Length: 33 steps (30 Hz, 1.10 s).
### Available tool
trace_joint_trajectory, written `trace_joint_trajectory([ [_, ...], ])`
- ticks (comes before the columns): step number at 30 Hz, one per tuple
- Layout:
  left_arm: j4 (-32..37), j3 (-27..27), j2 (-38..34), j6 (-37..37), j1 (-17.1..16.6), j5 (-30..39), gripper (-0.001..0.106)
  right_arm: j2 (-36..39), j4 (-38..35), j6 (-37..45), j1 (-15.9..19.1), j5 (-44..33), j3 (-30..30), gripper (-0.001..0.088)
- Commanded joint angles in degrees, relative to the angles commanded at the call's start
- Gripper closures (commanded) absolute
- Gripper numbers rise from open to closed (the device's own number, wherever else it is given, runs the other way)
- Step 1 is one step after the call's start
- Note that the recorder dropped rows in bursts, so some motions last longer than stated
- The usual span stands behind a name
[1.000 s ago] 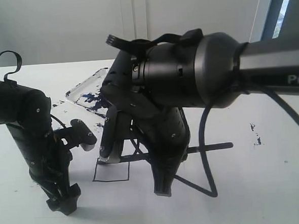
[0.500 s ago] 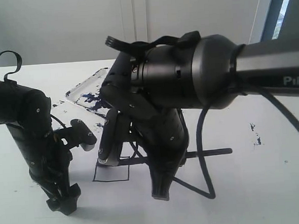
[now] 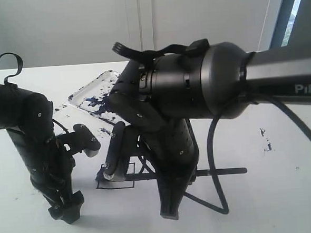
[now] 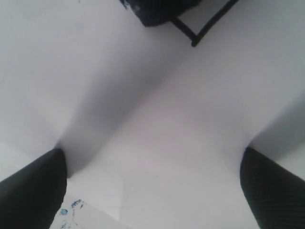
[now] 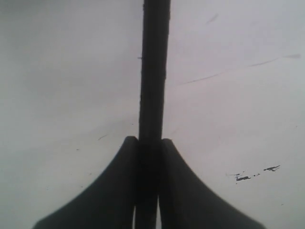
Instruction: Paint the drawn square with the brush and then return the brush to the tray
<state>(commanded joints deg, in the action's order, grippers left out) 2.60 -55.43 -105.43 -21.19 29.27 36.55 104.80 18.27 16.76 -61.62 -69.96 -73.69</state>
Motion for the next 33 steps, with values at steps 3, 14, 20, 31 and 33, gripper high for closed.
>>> trace_joint_trajectory([
  [3, 0.0, 0.0, 0.0, 0.0, 0.0, -0.1, 0.007, 0.0, 0.8, -0.2, 0.0, 0.0, 0.6, 0.0868],
  [14, 0.0, 0.0, 0.0, 0.0, 0.0, -0.1, 0.007, 0.0, 8.7, -3.5, 0.0, 0.0, 0.6, 0.0868],
  [20, 0.0, 0.0, 0.0, 0.0, 0.0, -0.4, 0.007, 0.0, 11.8, -4.4, 0.0, 0.0, 0.6, 0.0868],
  [31, 0.0, 0.0, 0.0, 0.1, 0.0, -1.1, 0.007, 0.1, 4.9, -1.5, -0.1, 0.0, 0.6, 0.0868],
  [33, 0.0, 0.0, 0.0, 0.1, 0.0, -1.1, 0.007, 0.1, 3.6, -1.4, -0.5, 0.0, 0.6, 0.0868],
])
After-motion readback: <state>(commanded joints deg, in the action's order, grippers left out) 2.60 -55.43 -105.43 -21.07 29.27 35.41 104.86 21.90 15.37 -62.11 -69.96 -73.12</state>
